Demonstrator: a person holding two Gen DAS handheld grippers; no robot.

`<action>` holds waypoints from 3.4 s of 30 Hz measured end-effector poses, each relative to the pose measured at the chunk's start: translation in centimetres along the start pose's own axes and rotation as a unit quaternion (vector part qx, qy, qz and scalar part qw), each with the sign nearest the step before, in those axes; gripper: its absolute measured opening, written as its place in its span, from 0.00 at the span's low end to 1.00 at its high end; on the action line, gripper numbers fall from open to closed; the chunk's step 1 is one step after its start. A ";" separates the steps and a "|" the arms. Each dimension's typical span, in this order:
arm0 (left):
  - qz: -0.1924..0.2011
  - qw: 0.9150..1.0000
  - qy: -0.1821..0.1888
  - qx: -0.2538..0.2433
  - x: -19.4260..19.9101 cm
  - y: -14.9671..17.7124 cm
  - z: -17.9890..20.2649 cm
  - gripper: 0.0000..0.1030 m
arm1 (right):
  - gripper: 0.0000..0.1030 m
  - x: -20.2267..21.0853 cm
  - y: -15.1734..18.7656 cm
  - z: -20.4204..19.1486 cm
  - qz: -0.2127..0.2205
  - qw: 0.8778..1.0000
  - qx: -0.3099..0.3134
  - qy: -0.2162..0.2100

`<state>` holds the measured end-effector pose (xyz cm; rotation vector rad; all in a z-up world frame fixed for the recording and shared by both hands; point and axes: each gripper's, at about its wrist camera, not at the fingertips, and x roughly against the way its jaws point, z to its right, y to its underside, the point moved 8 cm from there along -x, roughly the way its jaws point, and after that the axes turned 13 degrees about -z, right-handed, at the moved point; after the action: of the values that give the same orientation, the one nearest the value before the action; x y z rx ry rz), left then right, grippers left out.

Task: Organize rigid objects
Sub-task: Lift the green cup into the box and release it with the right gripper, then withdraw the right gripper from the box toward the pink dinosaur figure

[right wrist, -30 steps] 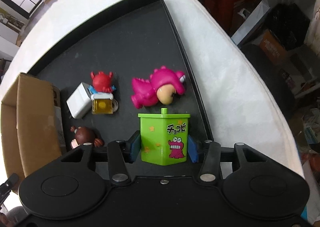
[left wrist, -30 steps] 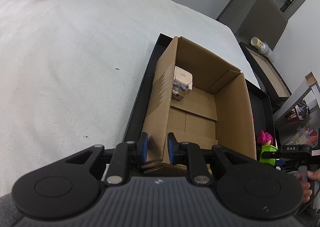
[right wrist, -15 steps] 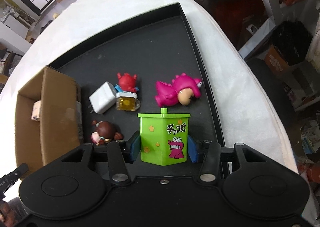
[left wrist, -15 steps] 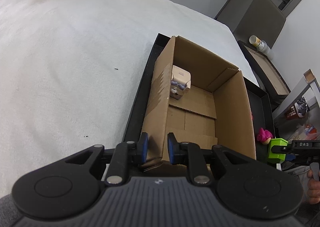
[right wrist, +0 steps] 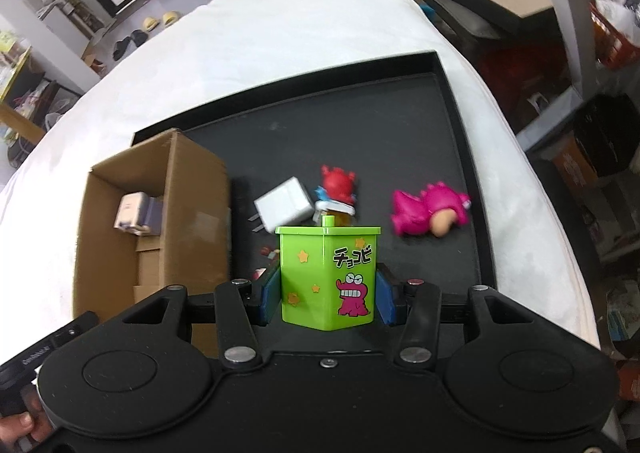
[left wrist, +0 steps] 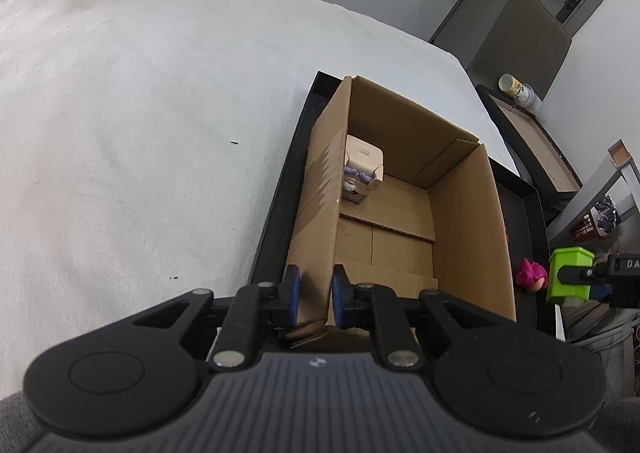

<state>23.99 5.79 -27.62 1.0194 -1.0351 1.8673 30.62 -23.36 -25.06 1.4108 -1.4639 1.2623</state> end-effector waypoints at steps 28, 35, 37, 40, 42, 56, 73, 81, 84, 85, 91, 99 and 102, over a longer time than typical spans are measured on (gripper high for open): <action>-0.003 1.000 0.031 -0.002 -0.1 0.0 -0.7 0.15 | 0.45 1.8 -2.8 -11.7 0.028 0.997 0.075 -0.007; -0.004 0.999 0.042 0.000 -0.1 0.0 -0.9 0.16 | 0.45 0.1 -2.7 -14.6 0.012 0.995 0.100 -0.008; -0.004 0.999 0.042 -0.002 -0.1 0.0 -0.9 0.16 | 0.45 -0.5 -2.8 -15.2 0.007 0.995 0.102 -0.008; -0.005 0.999 0.044 -0.003 -0.1 0.0 -1.0 0.16 | 0.45 -1.4 -3.1 -16.2 0.005 0.994 0.107 -0.004; -0.005 0.999 0.047 -0.004 0.0 0.0 -1.0 0.16 | 0.45 -2.2 -3.4 -16.7 0.002 0.994 0.107 0.003; -0.006 0.998 0.057 -0.004 -0.2 0.1 -1.2 0.17 | 0.46 -6.7 -3.5 -18.2 -0.019 0.990 0.129 0.048; -0.009 0.999 0.048 -0.006 -0.5 -0.1 -0.9 0.17 | 0.47 -4.9 -3.3 -17.5 0.012 0.989 0.141 0.030; -0.008 0.999 0.038 -0.003 -0.6 -0.1 -0.7 0.17 | 0.48 -1.7 -2.8 -16.8 0.018 0.990 0.141 -0.014; -0.008 0.999 0.032 -0.006 -0.6 -0.1 -0.5 0.17 | 0.49 -0.9 -2.6 -16.3 0.020 0.989 0.144 -0.018; -0.008 0.999 0.030 -0.006 -0.6 -0.1 -0.4 0.17 | 0.51 -0.6 -2.5 -16.1 0.021 0.989 0.145 -0.019; -0.007 1.000 0.020 -0.006 -0.6 0.0 -0.3 0.17 | 0.59 0.9 -1.9 -14.4 0.027 0.989 0.144 -0.029; -0.008 1.000 0.006 -0.007 -0.6 0.0 0.0 0.17 | 0.71 2.6 -1.4 -11.1 0.041 0.990 0.130 -0.039; -0.008 1.000 -0.001 -0.008 -0.6 0.0 0.2 0.17 | 0.72 2.8 -1.2 -9.5 0.040 0.991 0.118 -0.044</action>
<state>24.24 5.51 -28.08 1.0169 -1.0390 1.8424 30.24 -14.85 -19.82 1.5917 -1.4806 1.4806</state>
